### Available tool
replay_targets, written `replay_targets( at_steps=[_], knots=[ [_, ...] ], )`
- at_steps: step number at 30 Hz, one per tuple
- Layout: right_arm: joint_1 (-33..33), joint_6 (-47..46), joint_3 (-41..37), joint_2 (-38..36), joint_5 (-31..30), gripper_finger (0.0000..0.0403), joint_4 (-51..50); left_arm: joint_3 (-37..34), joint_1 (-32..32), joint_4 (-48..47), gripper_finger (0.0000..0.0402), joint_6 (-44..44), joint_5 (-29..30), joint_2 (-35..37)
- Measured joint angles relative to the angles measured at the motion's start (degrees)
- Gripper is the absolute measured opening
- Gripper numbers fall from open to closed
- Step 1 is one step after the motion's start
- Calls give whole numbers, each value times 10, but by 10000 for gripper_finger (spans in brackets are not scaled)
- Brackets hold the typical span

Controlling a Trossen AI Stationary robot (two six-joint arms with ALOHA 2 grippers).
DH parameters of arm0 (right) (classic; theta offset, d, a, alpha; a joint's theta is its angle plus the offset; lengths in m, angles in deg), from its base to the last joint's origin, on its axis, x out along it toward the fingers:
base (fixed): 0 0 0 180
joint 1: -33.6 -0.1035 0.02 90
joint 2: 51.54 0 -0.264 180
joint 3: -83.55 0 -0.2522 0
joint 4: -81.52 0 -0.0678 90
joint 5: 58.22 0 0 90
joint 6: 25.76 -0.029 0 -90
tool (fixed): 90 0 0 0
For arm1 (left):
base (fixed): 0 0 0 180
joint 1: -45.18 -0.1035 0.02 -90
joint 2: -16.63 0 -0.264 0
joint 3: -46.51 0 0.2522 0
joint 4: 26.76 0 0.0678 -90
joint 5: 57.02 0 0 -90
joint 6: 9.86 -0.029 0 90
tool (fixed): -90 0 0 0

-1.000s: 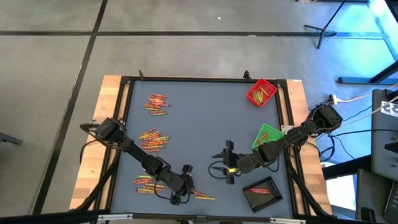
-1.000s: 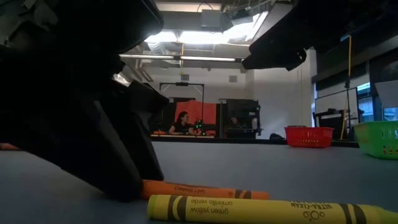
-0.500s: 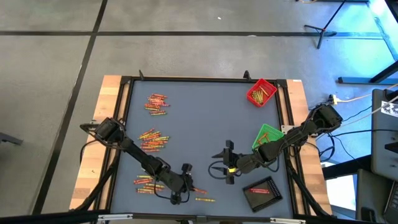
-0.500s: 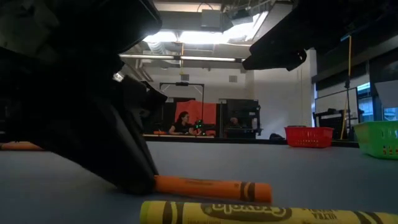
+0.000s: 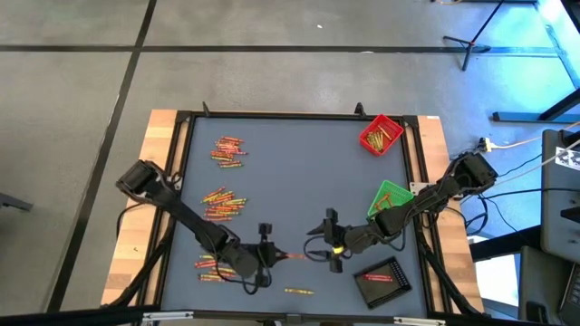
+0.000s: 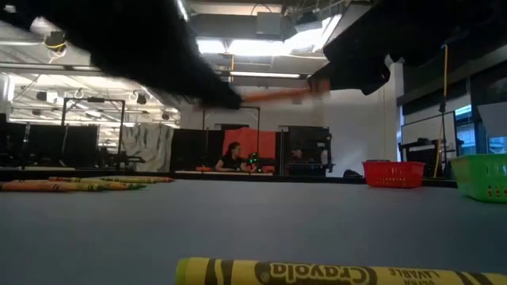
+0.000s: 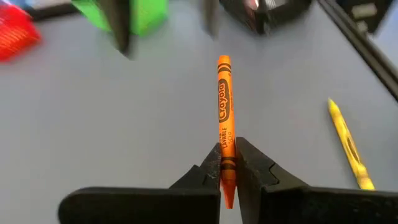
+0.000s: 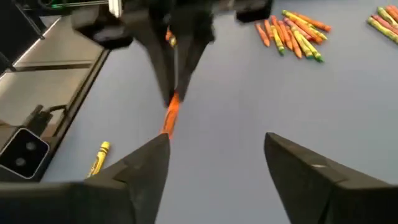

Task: Sort crayons
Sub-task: Put the orange crayon into the green bin

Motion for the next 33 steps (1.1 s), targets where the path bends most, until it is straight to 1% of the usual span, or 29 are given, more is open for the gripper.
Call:
replay_targets(
  at_steps=[3, 6, 10, 15, 18, 21, 33],
  knots=[
    [0, 25, 0, 2, 9, 303, 27, 0, 2, 3, 9, -4, 35, 12],
    [0, 44, 0, 5, 5, 319, 45, 0, -1, 26, 9, -11, 55, 13],
    [0, 47, 0, 16, 4, 318, 73, 0, -6, 42, 9, -10, 71, 13],
    [1, 62, 1, 47, -11, 297, 128, 0, -15, 62, 9, -13, 80, 13],
    [1, 73, 1, 53, -11, 271, 145, 0, -15, 59, 9, -12, 81, 14],
    [1, 74, 1, 53, -12, 236, 149, 0, -15, 59, 9, -13, 80, 14],
    [9, 84, 1, 53, -9, 53, 141, 0, -15, 59, 9, -12, 80, 14]
  ],
)
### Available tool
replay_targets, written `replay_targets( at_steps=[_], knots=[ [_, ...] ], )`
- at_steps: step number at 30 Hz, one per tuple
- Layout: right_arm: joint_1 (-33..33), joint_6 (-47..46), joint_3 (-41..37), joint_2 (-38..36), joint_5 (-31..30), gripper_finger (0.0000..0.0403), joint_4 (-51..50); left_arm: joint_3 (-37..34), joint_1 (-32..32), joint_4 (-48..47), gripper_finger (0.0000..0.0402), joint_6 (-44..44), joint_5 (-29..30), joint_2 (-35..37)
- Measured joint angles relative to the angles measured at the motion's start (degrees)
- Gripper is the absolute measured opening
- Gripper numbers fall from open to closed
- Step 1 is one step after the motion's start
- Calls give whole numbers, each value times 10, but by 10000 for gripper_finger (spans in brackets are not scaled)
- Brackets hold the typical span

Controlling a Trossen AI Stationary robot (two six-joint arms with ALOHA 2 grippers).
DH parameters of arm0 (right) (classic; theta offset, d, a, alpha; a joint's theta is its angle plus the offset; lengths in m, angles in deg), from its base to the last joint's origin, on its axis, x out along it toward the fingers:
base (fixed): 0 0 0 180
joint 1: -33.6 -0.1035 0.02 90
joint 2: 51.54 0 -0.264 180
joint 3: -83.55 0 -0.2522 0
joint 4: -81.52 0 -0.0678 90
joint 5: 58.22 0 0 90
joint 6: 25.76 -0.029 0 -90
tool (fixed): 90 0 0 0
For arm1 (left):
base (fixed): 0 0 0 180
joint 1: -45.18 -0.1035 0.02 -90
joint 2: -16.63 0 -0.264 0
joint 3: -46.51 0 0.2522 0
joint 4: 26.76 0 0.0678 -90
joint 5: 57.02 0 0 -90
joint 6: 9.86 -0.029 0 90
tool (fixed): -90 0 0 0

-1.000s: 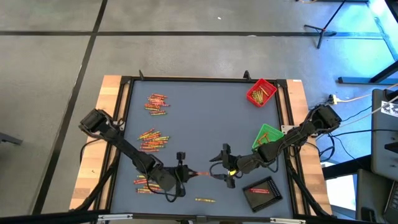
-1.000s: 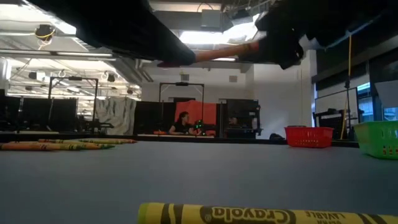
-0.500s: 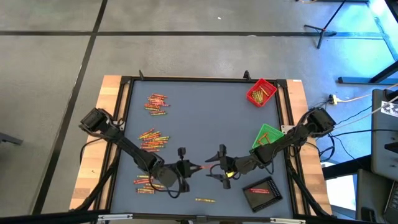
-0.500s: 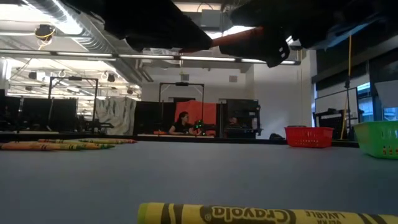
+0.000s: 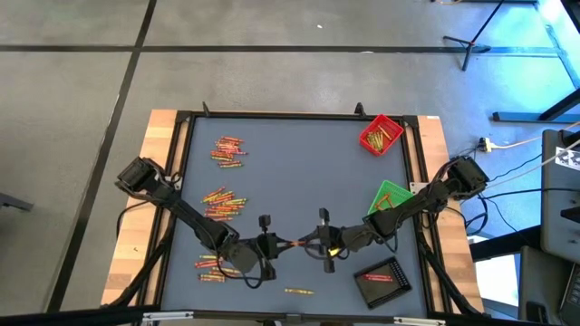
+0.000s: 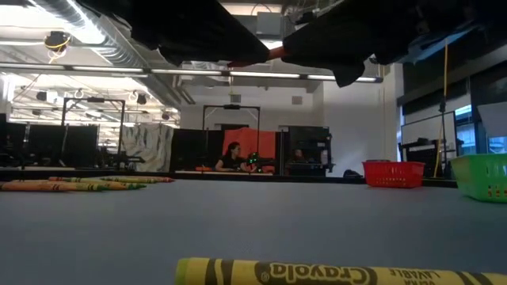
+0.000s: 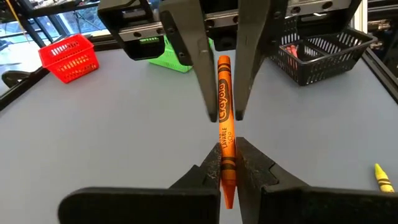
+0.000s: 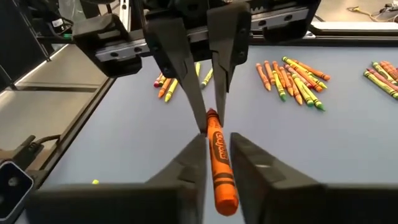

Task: Sort crayons
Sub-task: Put the orange crayon into the green bin

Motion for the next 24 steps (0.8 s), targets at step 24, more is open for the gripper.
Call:
replay_targets(
  at_steps=[24],
  knots=[
    [-13, -144, 1, -194, -97, 31, -414, 0, 12, -45, 123, 0, -71, 0]
  ],
)
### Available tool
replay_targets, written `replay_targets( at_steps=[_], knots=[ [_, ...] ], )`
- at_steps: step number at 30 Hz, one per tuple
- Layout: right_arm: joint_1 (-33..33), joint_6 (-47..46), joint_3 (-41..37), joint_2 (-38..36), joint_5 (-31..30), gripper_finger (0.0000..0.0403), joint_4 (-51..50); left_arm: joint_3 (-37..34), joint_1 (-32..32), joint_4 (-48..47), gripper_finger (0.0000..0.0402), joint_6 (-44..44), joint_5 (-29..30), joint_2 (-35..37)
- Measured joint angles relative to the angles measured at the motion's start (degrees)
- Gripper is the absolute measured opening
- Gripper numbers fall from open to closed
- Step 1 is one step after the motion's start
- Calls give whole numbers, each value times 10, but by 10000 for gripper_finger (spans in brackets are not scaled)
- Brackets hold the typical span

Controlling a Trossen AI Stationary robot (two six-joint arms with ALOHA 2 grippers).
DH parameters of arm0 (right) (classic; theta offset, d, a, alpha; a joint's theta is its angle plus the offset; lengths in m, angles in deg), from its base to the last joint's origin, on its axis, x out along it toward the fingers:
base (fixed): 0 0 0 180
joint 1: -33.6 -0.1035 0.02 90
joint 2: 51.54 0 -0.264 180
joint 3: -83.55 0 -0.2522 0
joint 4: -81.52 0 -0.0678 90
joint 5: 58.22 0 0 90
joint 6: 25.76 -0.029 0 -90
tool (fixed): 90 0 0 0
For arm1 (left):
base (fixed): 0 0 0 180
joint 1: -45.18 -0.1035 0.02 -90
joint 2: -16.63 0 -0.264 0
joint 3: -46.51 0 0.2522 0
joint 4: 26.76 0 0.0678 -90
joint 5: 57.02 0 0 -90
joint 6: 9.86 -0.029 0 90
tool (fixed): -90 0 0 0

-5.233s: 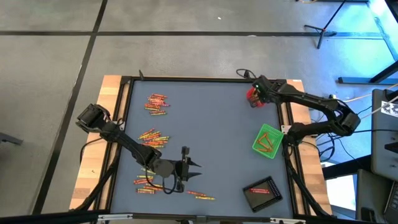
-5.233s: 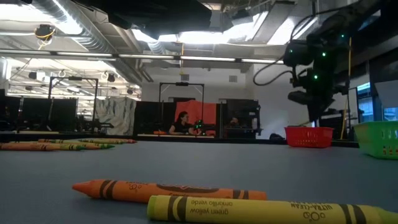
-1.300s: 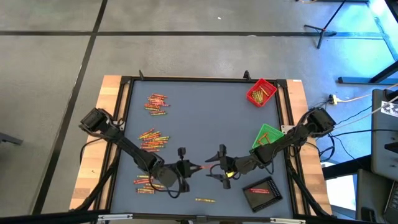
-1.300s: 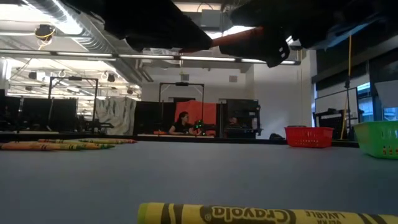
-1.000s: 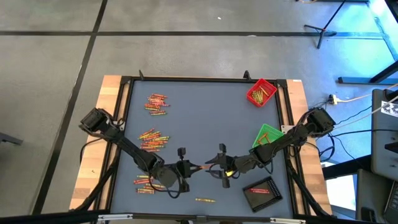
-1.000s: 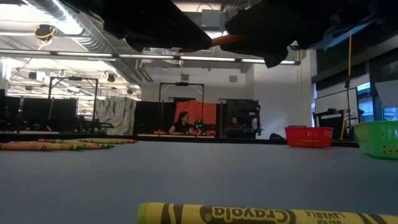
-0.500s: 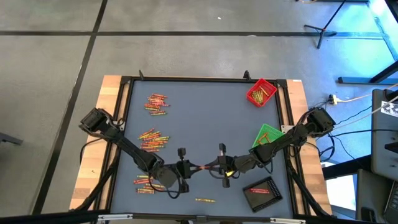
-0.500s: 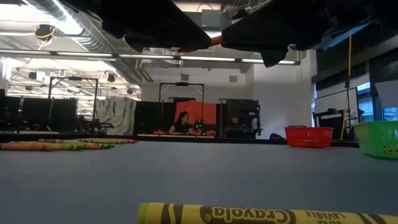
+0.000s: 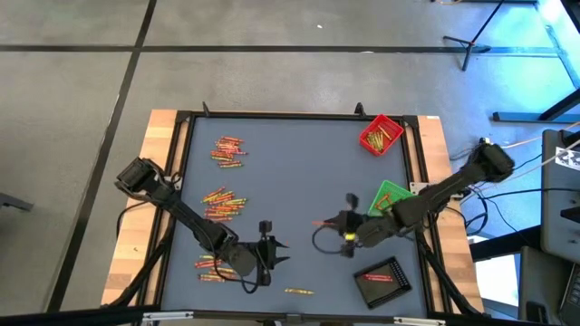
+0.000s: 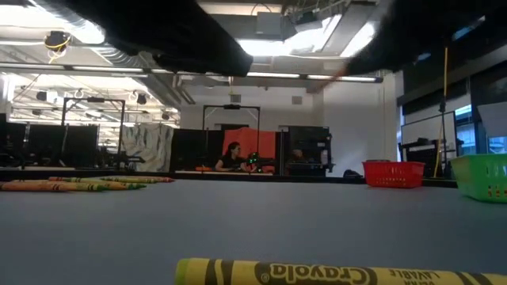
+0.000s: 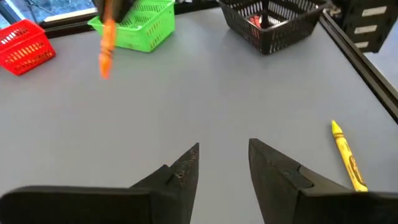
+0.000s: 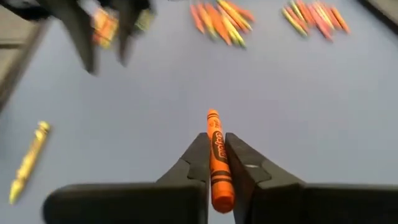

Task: Sort crayons
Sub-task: Put the orange crayon into the green bin

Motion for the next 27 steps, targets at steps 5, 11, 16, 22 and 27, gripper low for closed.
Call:
replay_targets(
  at_steps=[5, 11, 16, 22, 27],
  knots=[
    [1, -136, 0, -84, 22, 26, -233, 0, 4, -3, 124, -2, 0, 0],
    [0, -264, 52, -126, 65, 15, -470, 0, 0, -3, 124, -1, 0, 0],
    [0, -336, 123, -117, 75, 24, -630, 0, -1, -3, 124, -1, 0, 0],
    [0, -400, 152, -80, 132, 15, -728, 0, 0, -6, 124, 0, 0, 0],
    [0, -434, 120, -34, 135, 30, -770, 0, 0, -7, 124, 2, -3, 0]
  ],
)
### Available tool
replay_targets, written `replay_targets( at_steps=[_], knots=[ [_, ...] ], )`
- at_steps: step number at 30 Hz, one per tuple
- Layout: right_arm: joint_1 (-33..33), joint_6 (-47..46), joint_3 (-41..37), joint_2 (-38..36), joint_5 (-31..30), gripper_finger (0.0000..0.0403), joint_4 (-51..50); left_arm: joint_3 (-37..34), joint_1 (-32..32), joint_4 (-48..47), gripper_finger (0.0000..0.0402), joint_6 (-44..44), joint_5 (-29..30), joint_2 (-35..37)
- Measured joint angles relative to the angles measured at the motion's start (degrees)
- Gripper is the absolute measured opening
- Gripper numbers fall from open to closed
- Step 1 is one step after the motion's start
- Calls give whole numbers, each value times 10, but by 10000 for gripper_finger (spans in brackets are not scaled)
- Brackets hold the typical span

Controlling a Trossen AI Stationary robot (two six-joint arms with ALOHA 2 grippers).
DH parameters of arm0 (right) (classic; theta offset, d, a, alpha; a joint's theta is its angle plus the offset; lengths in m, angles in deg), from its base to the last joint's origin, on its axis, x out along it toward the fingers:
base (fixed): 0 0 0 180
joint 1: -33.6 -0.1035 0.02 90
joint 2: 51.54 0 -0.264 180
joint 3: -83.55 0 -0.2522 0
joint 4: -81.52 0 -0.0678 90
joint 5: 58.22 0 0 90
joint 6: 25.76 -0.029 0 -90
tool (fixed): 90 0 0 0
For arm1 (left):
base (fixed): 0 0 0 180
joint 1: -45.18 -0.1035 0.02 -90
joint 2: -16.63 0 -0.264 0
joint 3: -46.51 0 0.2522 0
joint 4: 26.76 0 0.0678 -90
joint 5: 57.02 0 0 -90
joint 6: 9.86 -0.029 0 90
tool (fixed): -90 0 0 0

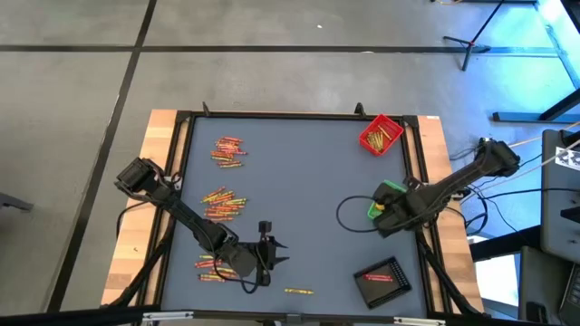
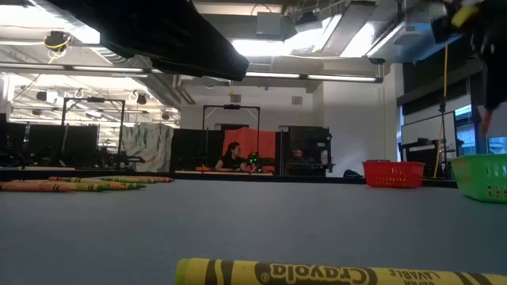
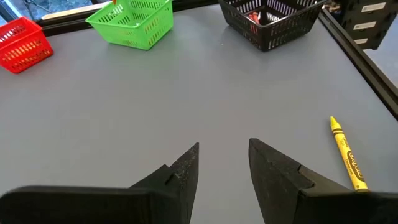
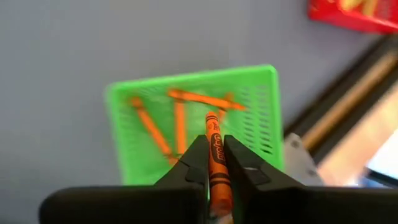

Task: Sort crayons
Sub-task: Put the orange crayon into the green bin, then put the light green crayon into the red bin

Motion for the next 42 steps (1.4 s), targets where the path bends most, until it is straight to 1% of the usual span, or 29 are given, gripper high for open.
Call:
replay_targets(
  at_steps=[4, 8, 11, 14, 18, 21, 23, 26, 28, 30, 32, 34, 37, 42],
  knots=[
    [0, -4, -29, 28, 0, 33, -4, 0, 0, 0, 124, 0, 0, 0],
    [1, -4, -52, 44, 0, 36, 19, 0, 0, 0, 124, 0, 0, 0],
    [1, -4, -64, 48, -10, 49, 36, 0, 0, 0, 124, 0, 0, 0],
    [1, -4, -76, 48, -10, 82, 50, 0, 0, 0, 124, 0, 0, 0],
    [1, -3, -73, 48, -7, 143, 44, 0, 0, 0, 124, 0, 0, 0],
    [1, 9, -47, 47, 20, 179, 43, 0, 0, 0, 124, 0, 0, 0],
    [0, 14, -25, 47, 19, 194, 62, 0, -1, 0, 124, -1, 0, 0],
    [0, 51, 2, 47, -6, 208, 132, 0, -1, 1, 124, -2, 0, 0],
    [0, 106, 6, 47, -26, 212, 214, 0, 0, 0, 124, -2, 0, 0],
    [0, 171, 4, 47, -33, 213, 314, 0, 0, 0, 124, -2, 0, 0],
    [0, 229, -4, 47, -28, 213, 415, 0, 0, 0, 124, -2, 0, 0],
    [0, 271, -9, 53, -8, 213, 500, 0, 0, 0, 124, -2, 0, 0],
    [-4, 312, -9, 70, 14, 213, 581, 0, 0, 0, 124, -2, 0, 0],
    [-27, 360, -10, 127, 24, 213, 701, 0, 0, 0, 124, -2, 0, 0]
  ],
)
